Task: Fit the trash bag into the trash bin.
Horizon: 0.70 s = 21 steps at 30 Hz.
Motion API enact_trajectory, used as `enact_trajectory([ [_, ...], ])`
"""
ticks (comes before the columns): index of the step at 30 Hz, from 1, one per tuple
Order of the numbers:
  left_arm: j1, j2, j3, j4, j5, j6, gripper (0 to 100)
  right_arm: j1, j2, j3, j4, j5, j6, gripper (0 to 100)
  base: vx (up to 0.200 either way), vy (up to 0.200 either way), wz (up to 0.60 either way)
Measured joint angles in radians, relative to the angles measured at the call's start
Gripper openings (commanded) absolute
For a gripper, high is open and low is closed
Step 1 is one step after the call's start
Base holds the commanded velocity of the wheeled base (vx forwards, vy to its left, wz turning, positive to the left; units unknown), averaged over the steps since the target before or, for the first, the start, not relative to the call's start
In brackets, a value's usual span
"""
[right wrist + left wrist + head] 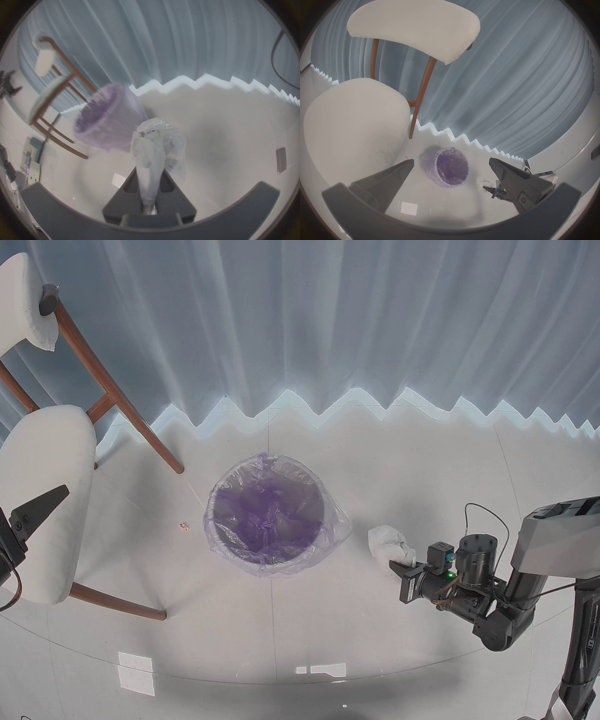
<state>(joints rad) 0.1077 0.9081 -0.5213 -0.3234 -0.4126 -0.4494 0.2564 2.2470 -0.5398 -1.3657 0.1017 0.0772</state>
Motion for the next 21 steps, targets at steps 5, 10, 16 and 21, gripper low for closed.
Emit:
enact_trajectory([
  [5,0.004,-0.015,-0.024,0.065,0.007,0.004,100,0.077,-0.066,0.117,-0.162,0.084,0.002,0,0.2,0.0,0.0],
  [10,0.005,-0.028,-0.048,0.093,0.007,0.004,100,0.144,-0.099,0.113,-0.185,0.104,0.002,0,0.2,0.0,0.0],
  [16,0.005,-0.039,-0.061,0.103,0.009,0.004,100,0.223,-0.112,0.059,-0.186,0.109,0.005,0,0.2,0.0,0.0],
  [21,0.006,-0.05,-0.056,0.103,0.009,0.002,100,0.29,-0.097,0.021,-0.186,0.108,0.008,0,0.2,0.0,0.0],
])
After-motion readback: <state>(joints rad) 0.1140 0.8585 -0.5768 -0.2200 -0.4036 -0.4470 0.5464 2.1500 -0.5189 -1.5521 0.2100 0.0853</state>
